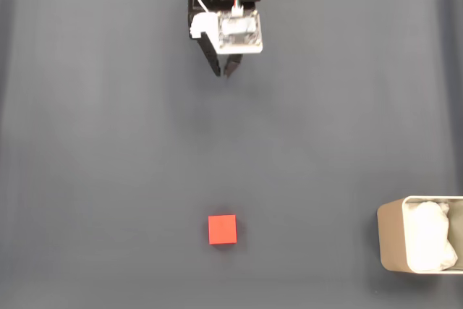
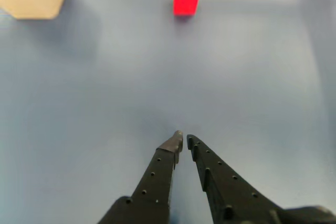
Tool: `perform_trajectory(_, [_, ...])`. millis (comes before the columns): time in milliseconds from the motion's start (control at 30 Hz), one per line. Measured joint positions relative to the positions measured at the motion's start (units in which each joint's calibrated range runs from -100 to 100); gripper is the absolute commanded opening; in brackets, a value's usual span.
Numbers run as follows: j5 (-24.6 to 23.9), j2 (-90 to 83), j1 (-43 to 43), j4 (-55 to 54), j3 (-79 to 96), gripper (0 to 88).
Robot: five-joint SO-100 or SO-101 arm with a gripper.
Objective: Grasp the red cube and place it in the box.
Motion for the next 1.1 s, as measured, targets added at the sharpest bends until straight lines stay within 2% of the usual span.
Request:
perform_trajectory(267, [-2.0, 21.3, -1.2, -1.5, -31.7, 0.0])
perform_trajectory(533, [-2.1, 38.6, -1.0, 2.1, -58.7, 0.0])
perform_trajectory(800, [-2.1, 47.5, 1.7, 2.6, -68.1, 0.0])
perform_trajectory(1100, [-0.5, 49.8, 3.3, 2.6, -68.4, 0.0])
